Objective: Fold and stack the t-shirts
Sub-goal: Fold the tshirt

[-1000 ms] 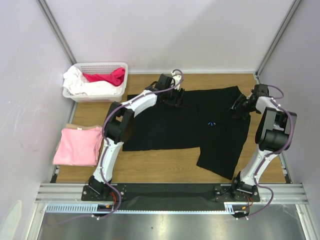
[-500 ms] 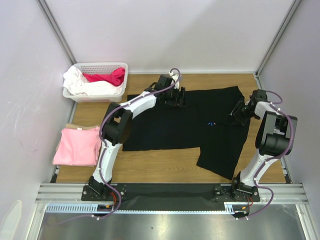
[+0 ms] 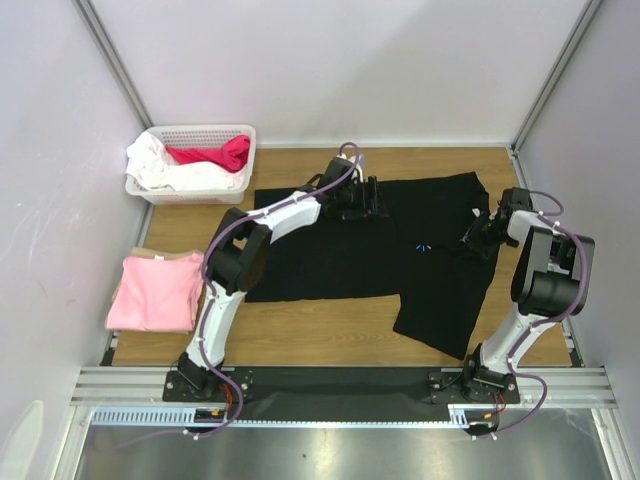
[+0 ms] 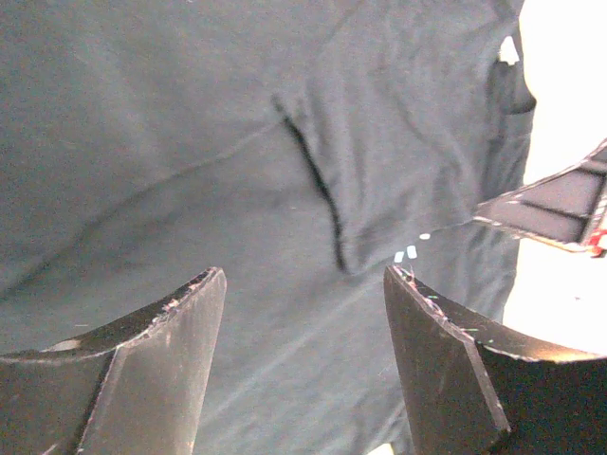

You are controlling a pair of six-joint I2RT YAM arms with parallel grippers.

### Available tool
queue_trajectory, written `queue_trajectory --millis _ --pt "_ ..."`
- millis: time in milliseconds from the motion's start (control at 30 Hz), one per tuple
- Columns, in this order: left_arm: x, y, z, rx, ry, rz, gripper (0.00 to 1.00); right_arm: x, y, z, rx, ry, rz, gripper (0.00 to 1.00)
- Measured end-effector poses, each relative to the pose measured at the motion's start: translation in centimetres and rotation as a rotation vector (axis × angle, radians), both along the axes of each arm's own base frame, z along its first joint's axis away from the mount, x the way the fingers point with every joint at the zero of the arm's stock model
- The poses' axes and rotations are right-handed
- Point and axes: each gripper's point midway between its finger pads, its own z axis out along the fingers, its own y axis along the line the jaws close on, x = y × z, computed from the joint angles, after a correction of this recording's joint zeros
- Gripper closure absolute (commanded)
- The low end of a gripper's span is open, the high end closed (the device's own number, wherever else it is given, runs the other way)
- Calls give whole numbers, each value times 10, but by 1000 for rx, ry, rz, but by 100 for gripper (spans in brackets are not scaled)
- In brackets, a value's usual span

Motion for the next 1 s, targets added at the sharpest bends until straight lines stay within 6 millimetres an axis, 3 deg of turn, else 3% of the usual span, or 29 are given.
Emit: queue_trajectory --millis 233,333,600,867,1000 --pt "-8 -17 1 -78 62 61 27 7 -3 2 -8 -26 -22 95" --pt "-9 -23 6 -107 77 76 27 9 -3 3 -10 -34 -27 100" --pt "-17 -35 8 -136 120 117 27 11 -3 14 -16 -60 -34 100" --pt "-35 -57 13 -181 171 125 29 12 -1 58 -37 -161 -34 100" --pt "-42 -65 10 -182 188 138 30 12 1 69 -38 -187 -28 100"
